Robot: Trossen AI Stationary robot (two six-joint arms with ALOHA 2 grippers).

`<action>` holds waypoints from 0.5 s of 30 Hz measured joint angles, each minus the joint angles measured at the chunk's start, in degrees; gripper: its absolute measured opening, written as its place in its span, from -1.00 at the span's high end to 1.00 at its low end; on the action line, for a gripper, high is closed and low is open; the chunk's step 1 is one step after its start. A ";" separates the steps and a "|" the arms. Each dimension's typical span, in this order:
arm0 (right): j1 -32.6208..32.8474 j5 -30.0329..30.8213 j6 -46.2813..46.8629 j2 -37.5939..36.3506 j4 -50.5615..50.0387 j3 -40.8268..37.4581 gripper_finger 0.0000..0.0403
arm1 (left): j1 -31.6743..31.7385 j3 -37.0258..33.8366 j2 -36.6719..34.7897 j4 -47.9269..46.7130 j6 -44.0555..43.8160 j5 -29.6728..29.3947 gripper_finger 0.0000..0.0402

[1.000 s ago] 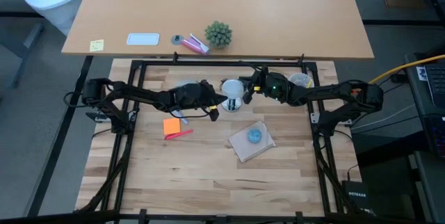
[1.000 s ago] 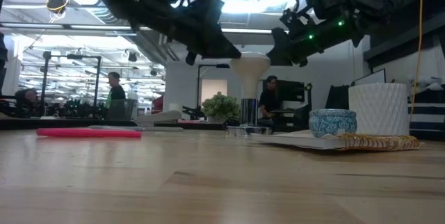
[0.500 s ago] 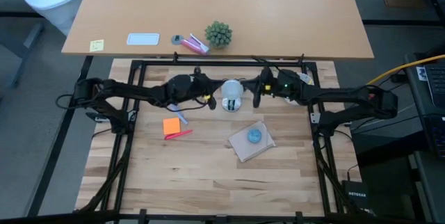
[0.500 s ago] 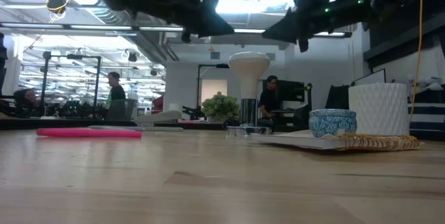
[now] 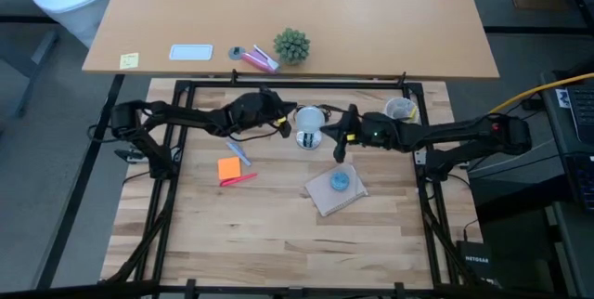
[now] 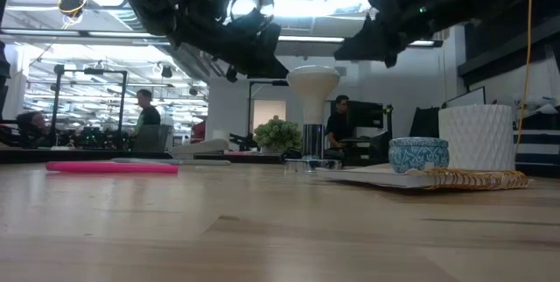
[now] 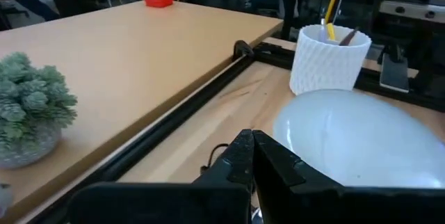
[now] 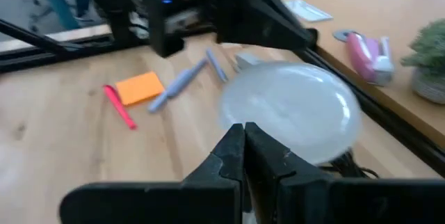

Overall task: Screw lightbulb
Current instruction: Remove the lightbulb from the lamp

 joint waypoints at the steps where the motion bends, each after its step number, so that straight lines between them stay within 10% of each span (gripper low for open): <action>1: -0.02 0.86 0.02 0.00 -0.44 0.00 0.94 | -0.18 0.00 0.06 0.01 0.01 0.21 1.00; 15: -0.02 9.06 0.01 5.81 -0.98 -0.05 0.94 | -3.62 0.07 -0.06 -1.74 -1.97 -0.20 1.00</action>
